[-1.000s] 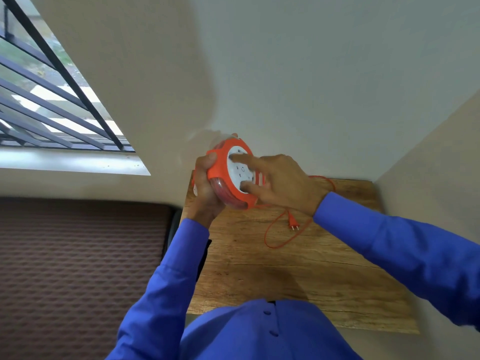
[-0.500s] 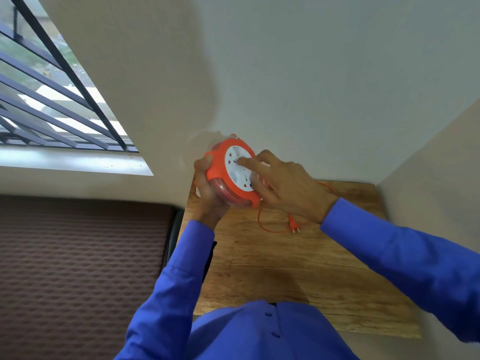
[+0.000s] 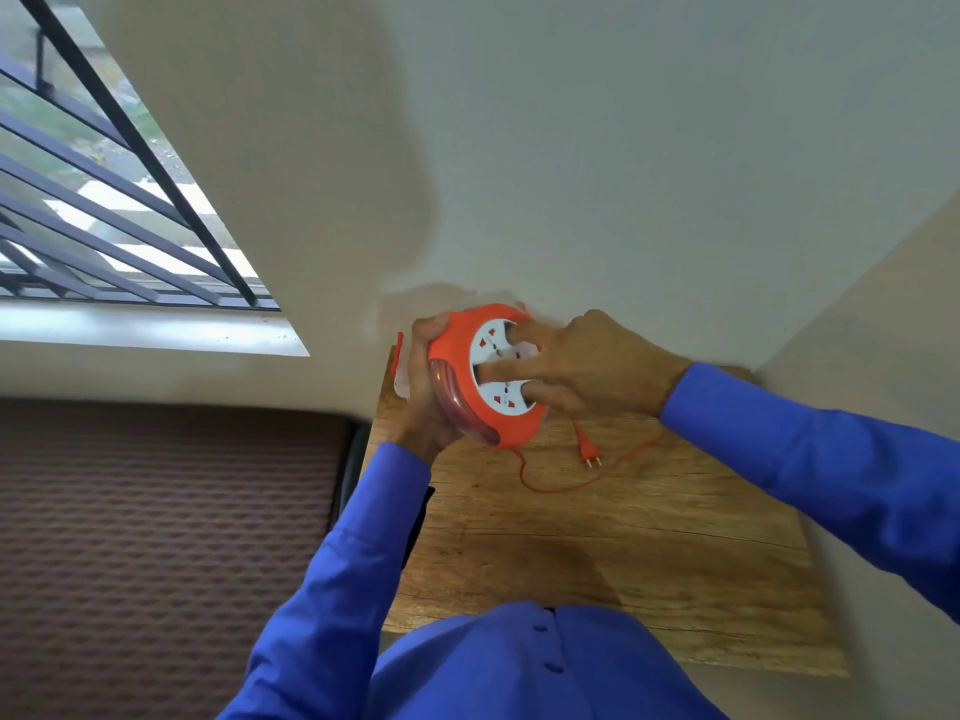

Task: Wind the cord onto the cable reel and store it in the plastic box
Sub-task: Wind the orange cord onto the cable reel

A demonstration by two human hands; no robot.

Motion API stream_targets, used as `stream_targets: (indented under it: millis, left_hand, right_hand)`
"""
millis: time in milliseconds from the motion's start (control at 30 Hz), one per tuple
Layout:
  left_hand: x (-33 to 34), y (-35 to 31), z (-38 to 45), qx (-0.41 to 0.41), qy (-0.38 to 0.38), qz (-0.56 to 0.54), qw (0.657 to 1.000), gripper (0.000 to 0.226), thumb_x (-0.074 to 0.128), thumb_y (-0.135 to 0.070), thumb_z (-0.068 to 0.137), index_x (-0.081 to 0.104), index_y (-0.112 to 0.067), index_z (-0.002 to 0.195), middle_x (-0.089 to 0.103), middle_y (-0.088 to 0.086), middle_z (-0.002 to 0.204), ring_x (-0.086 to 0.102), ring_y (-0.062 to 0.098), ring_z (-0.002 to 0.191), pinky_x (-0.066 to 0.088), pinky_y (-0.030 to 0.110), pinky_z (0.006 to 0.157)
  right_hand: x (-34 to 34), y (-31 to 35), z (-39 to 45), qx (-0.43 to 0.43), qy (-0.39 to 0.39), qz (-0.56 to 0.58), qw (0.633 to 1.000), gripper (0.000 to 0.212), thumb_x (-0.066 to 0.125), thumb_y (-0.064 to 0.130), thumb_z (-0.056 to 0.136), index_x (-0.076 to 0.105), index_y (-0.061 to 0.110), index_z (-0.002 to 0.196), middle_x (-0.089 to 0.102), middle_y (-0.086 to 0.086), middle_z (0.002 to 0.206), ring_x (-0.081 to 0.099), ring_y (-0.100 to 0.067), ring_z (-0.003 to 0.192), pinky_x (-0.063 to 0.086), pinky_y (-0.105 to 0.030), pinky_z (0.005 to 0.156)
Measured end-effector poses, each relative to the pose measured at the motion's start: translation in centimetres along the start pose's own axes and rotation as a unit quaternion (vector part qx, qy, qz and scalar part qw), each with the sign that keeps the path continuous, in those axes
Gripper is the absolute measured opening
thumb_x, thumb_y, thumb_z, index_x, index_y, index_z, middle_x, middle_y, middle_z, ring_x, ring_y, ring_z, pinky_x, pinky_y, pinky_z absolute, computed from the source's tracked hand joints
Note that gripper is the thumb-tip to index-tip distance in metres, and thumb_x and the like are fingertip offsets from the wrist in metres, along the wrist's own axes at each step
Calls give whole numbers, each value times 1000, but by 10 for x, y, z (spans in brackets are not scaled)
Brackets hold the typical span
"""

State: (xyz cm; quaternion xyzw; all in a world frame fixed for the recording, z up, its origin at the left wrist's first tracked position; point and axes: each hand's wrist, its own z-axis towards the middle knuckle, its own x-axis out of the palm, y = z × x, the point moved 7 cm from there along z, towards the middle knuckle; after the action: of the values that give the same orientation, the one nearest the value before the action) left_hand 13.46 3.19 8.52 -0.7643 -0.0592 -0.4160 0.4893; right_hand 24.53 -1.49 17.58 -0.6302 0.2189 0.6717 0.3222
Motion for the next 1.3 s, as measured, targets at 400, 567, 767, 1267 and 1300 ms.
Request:
stream_targets:
  millis: [400,567,767,1267,1300]
  left_hand:
    - [23,-11,-1,89,88,203,971,91,80,-63,84,48,-17,156,66,17,123,69,26,107,59,45,93]
    - [8,-9,6,65,7,64,996,121,84,-65,73,39,5,162,61,25,137,59,41,125,50,52,105]
    - [6,-12,0,67,-1,55,996,132,85,-72,66,40,3,165,66,22,132,67,36,116,55,50,98]
    - [33,-7,-4,84,39,190,977,113,89,-67,67,47,-13,157,67,17,131,66,35,116,58,55,100]
    - [31,-8,-5,78,21,164,983,106,90,-71,63,59,-16,148,76,10,125,72,29,113,59,48,98]
  right_hand:
    - [40,-43,-5,438,-51,518,733,59,50,47,108,77,8,73,74,-2,57,56,-9,38,44,-26,41]
    - [6,-19,-6,197,-131,147,960,40,55,39,107,57,24,143,66,-5,126,66,-25,68,54,-34,57]
    - [13,-4,-13,52,-108,8,993,52,51,42,105,46,39,156,64,-16,138,66,-29,55,51,-30,44]
    - [31,-53,-19,433,-66,371,819,39,52,38,107,76,9,93,78,-3,69,66,-15,47,56,-27,52]
    - [22,-49,-20,389,-87,286,871,33,53,40,108,72,13,110,79,-4,84,71,-19,60,59,-33,61]
